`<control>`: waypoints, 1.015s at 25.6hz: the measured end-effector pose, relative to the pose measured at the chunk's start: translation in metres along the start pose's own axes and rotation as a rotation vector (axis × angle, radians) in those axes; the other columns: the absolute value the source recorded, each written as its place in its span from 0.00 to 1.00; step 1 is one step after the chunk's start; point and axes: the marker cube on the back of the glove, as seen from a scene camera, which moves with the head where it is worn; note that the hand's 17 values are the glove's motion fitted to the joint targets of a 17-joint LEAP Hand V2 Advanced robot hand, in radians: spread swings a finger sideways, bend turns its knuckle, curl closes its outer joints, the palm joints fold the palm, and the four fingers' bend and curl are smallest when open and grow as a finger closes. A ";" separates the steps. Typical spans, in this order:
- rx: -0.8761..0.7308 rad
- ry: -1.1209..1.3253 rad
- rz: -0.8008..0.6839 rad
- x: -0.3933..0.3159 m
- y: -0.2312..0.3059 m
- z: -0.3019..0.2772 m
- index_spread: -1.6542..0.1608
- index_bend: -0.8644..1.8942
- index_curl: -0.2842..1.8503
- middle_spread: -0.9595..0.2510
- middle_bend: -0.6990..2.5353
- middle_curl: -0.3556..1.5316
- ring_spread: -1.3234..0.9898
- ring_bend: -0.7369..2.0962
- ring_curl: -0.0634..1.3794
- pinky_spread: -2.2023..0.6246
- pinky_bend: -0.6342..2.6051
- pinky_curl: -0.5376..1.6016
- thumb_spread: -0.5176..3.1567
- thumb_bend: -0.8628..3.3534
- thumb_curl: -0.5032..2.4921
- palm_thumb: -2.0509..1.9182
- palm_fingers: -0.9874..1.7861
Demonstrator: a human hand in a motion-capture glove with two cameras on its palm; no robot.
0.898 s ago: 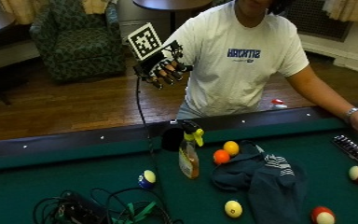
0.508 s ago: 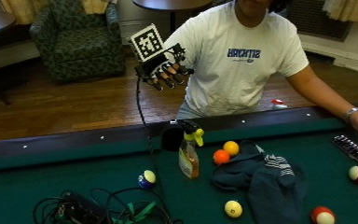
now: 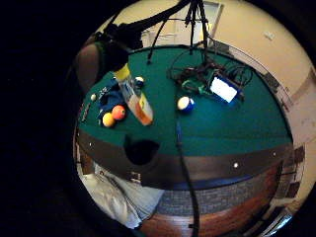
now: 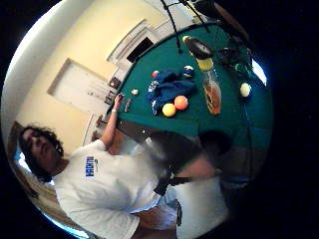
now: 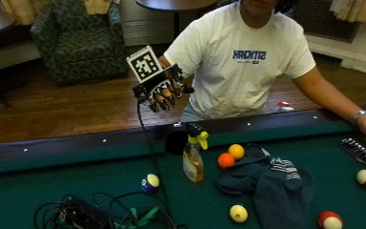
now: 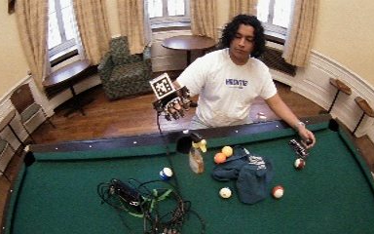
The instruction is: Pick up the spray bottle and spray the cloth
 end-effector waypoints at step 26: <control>-0.094 -0.548 0.287 0.028 0.007 0.095 0.71 0.35 0.22 0.70 0.30 0.36 0.53 0.42 0.25 0.84 0.33 0.40 0.41 0.21 0.27 0.67 0.56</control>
